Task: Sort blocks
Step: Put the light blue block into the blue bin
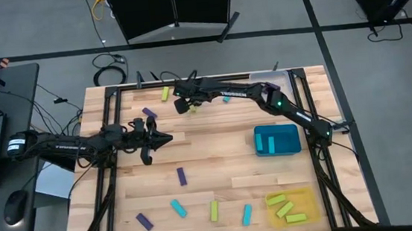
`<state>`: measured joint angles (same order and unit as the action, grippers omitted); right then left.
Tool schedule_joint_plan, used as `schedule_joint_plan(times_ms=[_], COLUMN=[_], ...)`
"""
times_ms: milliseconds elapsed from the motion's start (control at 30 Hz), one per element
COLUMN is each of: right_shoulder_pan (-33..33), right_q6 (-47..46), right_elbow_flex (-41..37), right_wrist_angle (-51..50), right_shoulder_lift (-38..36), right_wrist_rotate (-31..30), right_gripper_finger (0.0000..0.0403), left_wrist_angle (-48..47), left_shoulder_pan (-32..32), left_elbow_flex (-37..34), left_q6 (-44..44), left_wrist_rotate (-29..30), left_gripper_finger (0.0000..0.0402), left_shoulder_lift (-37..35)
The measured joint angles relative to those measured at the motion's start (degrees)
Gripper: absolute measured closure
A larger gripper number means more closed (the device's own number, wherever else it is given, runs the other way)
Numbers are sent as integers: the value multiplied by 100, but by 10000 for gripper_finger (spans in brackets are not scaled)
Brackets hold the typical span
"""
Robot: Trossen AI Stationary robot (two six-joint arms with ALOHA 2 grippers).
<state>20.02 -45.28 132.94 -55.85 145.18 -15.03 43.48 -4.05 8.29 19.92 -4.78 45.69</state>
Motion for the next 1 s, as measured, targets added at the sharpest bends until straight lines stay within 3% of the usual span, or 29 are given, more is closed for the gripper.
schedule_joint_plan(times_ms=[500,700,1000], right_shoulder_pan=[-236,-362,-321], right_q6=[-414,-466,-772], right_elbow_flex=[-3,-3,-7], right_wrist_angle=[132,688,270], right_shoulder_lift=[0,0,0], right_wrist_rotate=[190,320,271], right_gripper_finger=[98,99,121], left_wrist_angle=[47,98,274], left_shoulder_pan=[-1,0,0], left_elbow_flex=[0,0,2], left_q6=[154,160,291], left_wrist_rotate=[-123,-233,-500], left_gripper_finger=[367,367,367], left_shoulder_lift=[0,0,0])
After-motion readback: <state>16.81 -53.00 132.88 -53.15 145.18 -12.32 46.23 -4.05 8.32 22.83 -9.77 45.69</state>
